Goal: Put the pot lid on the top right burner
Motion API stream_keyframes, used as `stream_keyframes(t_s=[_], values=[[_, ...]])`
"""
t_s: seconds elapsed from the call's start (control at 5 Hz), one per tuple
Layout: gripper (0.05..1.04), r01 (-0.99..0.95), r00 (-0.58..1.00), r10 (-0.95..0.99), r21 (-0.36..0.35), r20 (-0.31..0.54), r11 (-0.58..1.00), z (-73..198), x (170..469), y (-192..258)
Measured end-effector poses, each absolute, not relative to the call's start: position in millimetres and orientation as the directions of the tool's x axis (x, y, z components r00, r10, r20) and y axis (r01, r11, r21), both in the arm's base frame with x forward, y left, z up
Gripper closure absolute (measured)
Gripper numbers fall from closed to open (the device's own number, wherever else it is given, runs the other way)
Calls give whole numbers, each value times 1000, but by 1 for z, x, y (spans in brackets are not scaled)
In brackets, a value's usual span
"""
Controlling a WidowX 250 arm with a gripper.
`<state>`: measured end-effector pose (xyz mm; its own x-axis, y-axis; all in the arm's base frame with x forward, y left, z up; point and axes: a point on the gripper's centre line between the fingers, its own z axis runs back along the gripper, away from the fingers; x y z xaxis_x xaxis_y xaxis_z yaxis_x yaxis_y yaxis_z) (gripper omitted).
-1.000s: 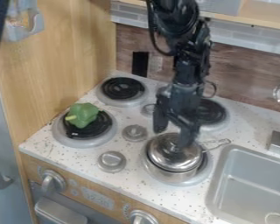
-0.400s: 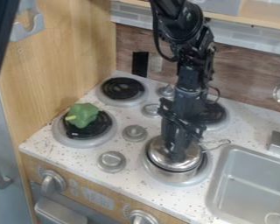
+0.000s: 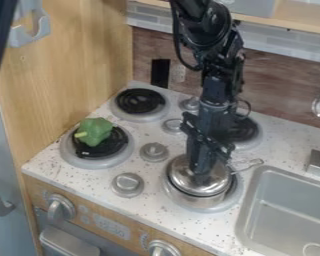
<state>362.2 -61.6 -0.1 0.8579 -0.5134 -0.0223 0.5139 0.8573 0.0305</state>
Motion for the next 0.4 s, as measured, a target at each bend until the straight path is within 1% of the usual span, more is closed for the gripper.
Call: stream_keyframes(t_s=[0.2,0.4], values=[[844,519,854,-520,34,15,854,12,364,-63],[844,477,868,-480,56,131,877,45,383,-61]])
